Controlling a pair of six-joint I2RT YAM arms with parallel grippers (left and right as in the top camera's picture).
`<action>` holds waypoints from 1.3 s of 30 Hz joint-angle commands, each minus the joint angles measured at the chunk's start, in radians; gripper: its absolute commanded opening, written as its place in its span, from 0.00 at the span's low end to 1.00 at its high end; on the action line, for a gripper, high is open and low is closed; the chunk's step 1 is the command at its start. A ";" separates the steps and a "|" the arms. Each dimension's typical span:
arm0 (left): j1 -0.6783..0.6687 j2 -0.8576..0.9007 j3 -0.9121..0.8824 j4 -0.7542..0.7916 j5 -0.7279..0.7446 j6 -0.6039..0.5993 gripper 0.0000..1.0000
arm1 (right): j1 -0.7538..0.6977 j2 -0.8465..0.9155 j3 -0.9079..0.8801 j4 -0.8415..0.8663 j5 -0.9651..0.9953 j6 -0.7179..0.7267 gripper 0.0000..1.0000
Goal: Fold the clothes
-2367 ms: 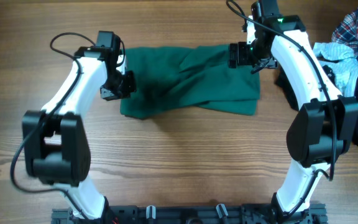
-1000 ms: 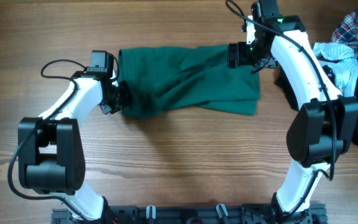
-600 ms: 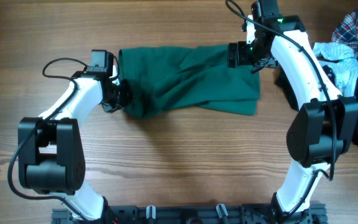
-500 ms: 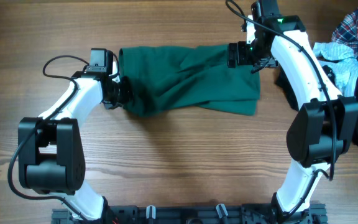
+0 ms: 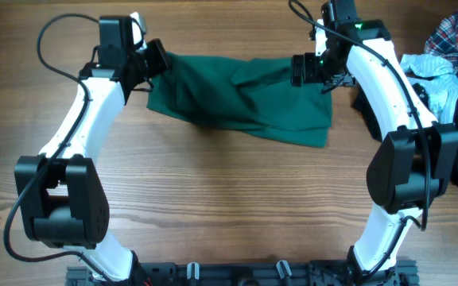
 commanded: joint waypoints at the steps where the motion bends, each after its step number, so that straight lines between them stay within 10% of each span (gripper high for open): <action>1: -0.005 0.005 0.012 0.029 -0.060 0.055 0.04 | 0.000 -0.007 -0.009 0.005 0.009 -0.002 1.00; 20: 0.000 0.099 0.012 -0.079 -0.272 0.185 0.04 | 0.000 -0.007 -0.009 0.007 0.010 -0.004 1.00; 39: 0.039 0.060 0.014 -0.130 -0.063 0.229 0.54 | 0.000 -0.007 -0.009 0.026 0.009 -0.006 0.99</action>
